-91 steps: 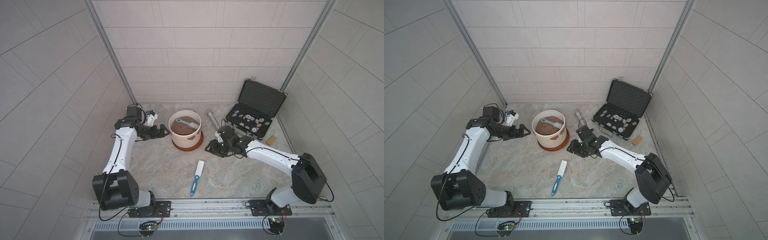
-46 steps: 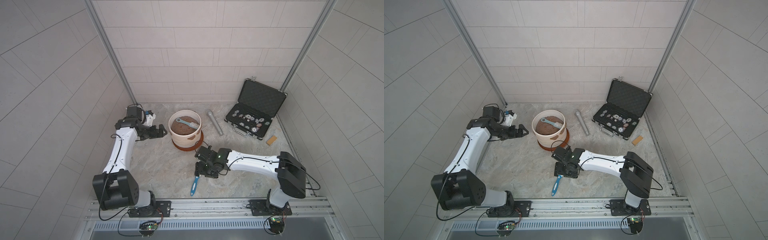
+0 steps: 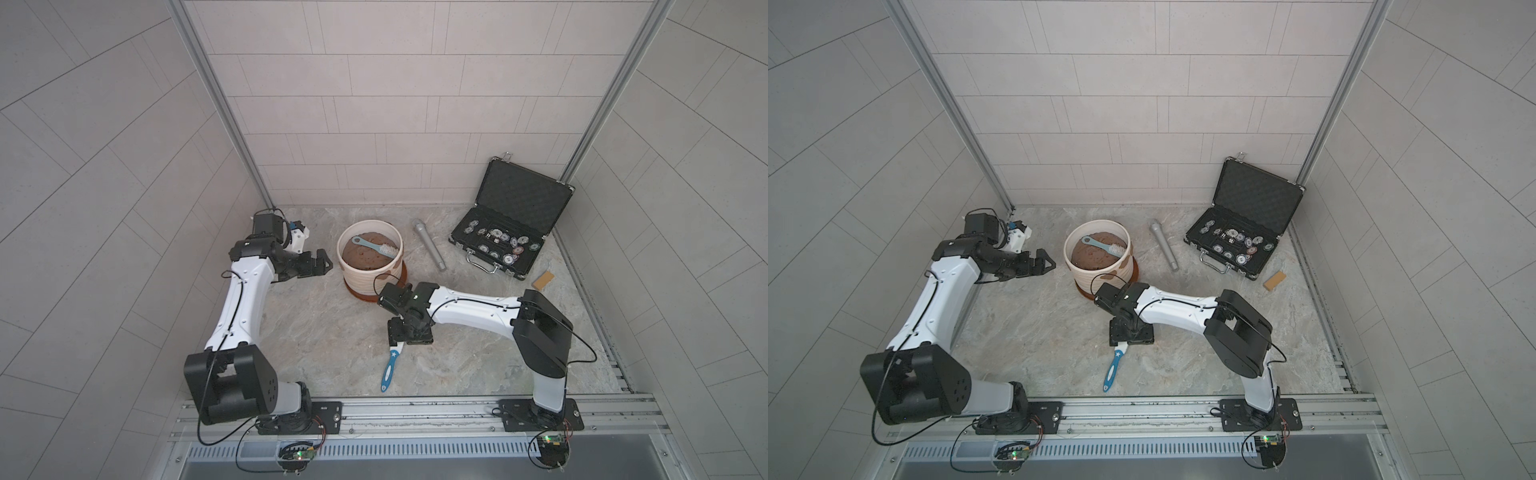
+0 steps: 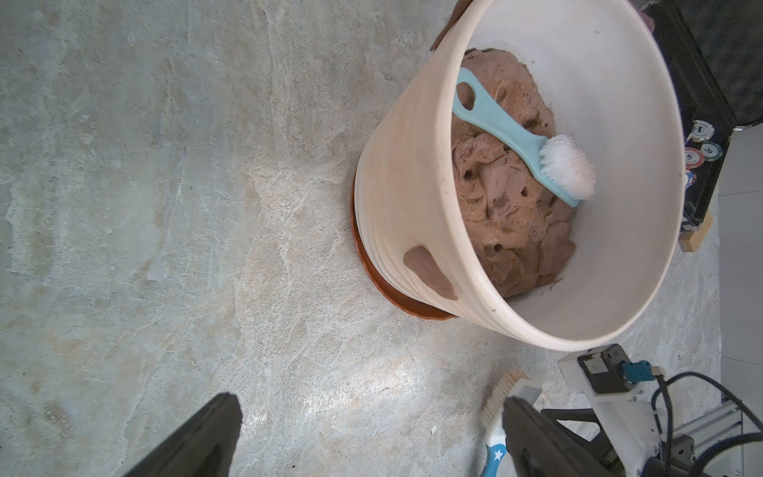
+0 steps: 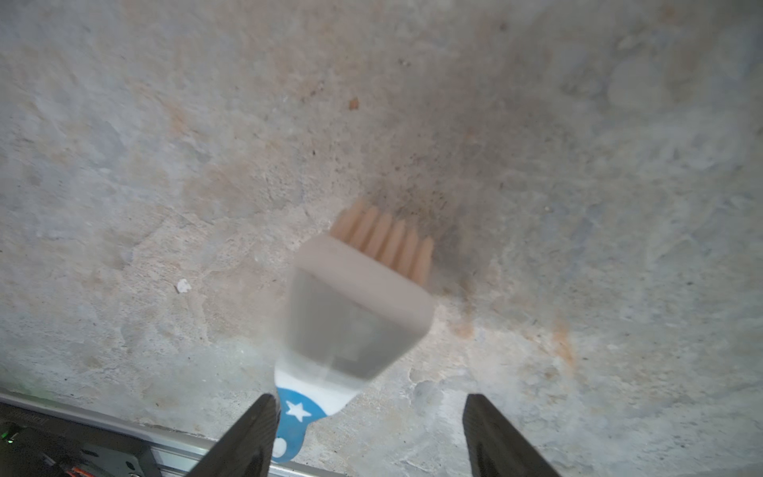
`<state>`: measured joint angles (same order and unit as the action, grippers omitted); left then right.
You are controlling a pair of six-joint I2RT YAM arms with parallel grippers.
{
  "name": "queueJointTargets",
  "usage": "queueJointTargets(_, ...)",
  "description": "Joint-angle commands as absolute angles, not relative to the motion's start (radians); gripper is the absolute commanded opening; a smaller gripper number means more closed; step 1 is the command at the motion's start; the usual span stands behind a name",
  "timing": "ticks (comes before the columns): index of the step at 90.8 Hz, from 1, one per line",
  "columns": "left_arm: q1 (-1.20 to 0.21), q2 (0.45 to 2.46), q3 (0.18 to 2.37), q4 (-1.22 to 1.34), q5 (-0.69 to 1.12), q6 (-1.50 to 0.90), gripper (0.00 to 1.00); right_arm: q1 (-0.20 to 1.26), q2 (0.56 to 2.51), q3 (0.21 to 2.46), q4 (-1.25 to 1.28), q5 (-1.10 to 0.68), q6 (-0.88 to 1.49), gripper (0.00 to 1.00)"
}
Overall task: Scrub the dried mud off the ceramic pot
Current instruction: Pick up the brush from the center of the board.
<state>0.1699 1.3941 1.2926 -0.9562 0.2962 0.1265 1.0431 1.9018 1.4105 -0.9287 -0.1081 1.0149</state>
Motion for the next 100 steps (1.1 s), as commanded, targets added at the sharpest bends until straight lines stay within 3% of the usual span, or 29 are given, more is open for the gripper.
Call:
queueJointTargets(1, 0.173, 1.372, 1.279, -0.956, 0.301, 0.123, 1.00, 1.049, 1.912, 1.410, -0.918, -0.084, 0.991, 0.75)
queueJointTargets(36, 0.176, 1.363, 1.298, -0.979, 0.302, 0.134, 1.00, 1.045, 2.061, 1.513, -0.852, -0.054, 0.954, 0.61)
queueJointTargets(63, 0.175, 1.348, 1.338, -1.045, 0.391, 0.169, 1.00, 1.027, 1.902, 1.396, -0.779, -0.011, 0.966, 0.31)
queueJointTargets(84, 0.174, 1.339, 1.448, -1.176, 0.564, 0.221, 1.00, 0.995, 1.716, 1.332, -0.789, 0.018, 0.860, 0.31)
queueJointTargets(100, 0.154, 1.324, 1.522, -1.256, 0.740, 0.260, 1.00, 0.994, 1.427, 1.184, -0.602, 0.103, 0.554, 0.35)
